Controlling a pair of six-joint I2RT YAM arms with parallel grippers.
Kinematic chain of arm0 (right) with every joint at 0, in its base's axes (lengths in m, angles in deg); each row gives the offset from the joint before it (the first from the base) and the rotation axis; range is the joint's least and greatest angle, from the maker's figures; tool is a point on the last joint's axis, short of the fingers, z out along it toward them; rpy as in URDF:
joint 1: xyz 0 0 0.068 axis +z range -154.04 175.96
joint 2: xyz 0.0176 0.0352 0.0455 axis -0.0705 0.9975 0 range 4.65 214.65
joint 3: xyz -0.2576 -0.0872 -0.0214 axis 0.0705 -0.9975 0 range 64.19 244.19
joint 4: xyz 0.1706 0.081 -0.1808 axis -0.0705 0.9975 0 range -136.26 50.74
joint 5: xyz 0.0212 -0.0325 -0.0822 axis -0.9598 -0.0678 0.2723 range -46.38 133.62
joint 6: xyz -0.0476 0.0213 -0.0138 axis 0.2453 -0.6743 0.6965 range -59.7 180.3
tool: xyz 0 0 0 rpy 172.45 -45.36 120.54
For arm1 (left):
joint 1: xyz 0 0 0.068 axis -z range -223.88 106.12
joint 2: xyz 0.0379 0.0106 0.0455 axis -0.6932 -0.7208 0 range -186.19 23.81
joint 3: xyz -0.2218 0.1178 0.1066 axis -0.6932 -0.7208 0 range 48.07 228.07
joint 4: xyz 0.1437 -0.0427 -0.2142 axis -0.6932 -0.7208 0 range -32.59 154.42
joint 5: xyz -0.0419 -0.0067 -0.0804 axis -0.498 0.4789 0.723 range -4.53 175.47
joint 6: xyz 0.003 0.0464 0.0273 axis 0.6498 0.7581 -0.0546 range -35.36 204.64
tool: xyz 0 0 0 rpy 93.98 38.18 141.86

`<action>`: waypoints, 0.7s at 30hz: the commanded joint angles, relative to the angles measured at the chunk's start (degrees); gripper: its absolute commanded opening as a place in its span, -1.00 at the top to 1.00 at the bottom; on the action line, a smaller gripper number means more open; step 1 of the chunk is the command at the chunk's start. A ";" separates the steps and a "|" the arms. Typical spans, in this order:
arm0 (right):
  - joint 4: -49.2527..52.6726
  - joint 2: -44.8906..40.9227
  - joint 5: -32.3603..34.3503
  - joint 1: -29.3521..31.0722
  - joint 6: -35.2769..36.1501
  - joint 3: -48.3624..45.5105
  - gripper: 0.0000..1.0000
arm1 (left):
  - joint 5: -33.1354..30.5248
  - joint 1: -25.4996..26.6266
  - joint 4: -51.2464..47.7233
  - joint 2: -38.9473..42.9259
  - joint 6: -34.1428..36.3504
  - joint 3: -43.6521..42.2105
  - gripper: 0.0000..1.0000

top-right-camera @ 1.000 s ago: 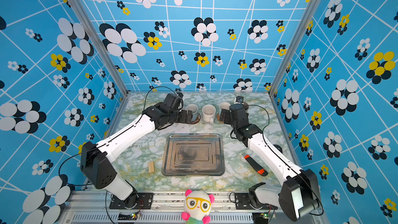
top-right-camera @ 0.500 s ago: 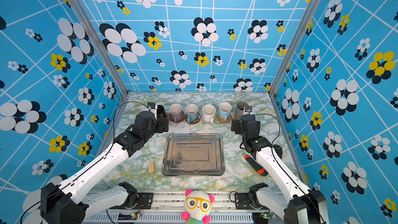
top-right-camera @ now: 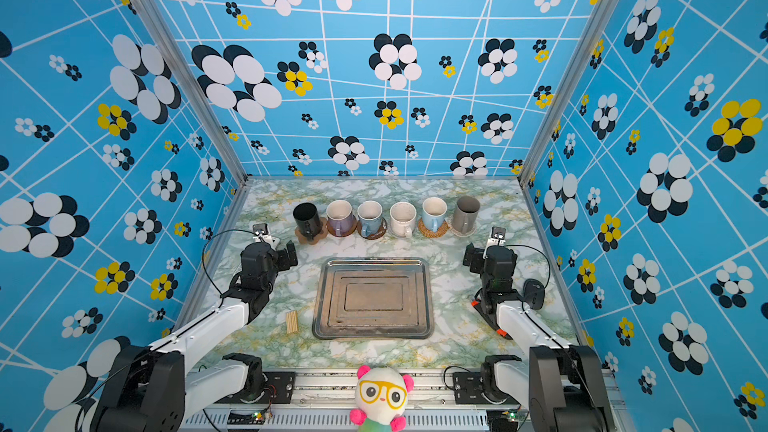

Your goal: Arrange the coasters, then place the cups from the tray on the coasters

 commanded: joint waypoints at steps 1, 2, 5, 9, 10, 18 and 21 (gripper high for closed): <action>-10.97 4.53 -2.15 -0.40 1.43 -0.13 -0.98 | 5.76 -2.26 8.86 -3.50 2.77 -0.36 -0.98; -12.76 6.45 -2.22 -0.47 1.44 -0.27 -0.99 | 5.77 -2.55 10.83 -5.31 3.18 -0.74 -0.98; -19.33 11.67 -2.84 -0.61 1.51 -0.78 -0.99 | 5.78 -3.52 16.71 -9.87 4.16 -1.50 -0.98; -25.13 16.95 -3.40 -1.03 1.60 -1.21 -0.98 | 8.83 -5.15 17.00 -10.67 4.77 -0.98 -0.98; -26.36 18.47 -3.99 -1.04 1.61 -1.15 -0.99 | 9.67 -5.76 19.24 -11.31 4.85 -1.62 -0.98; -26.26 20.42 -4.72 -1.41 1.53 -0.19 -0.99 | 17.69 -8.91 32.35 -21.01 4.21 -3.84 -0.98; -24.03 20.17 -4.33 -1.45 1.61 0.78 -0.99 | 17.43 -8.76 29.36 -20.85 4.39 -2.36 -0.98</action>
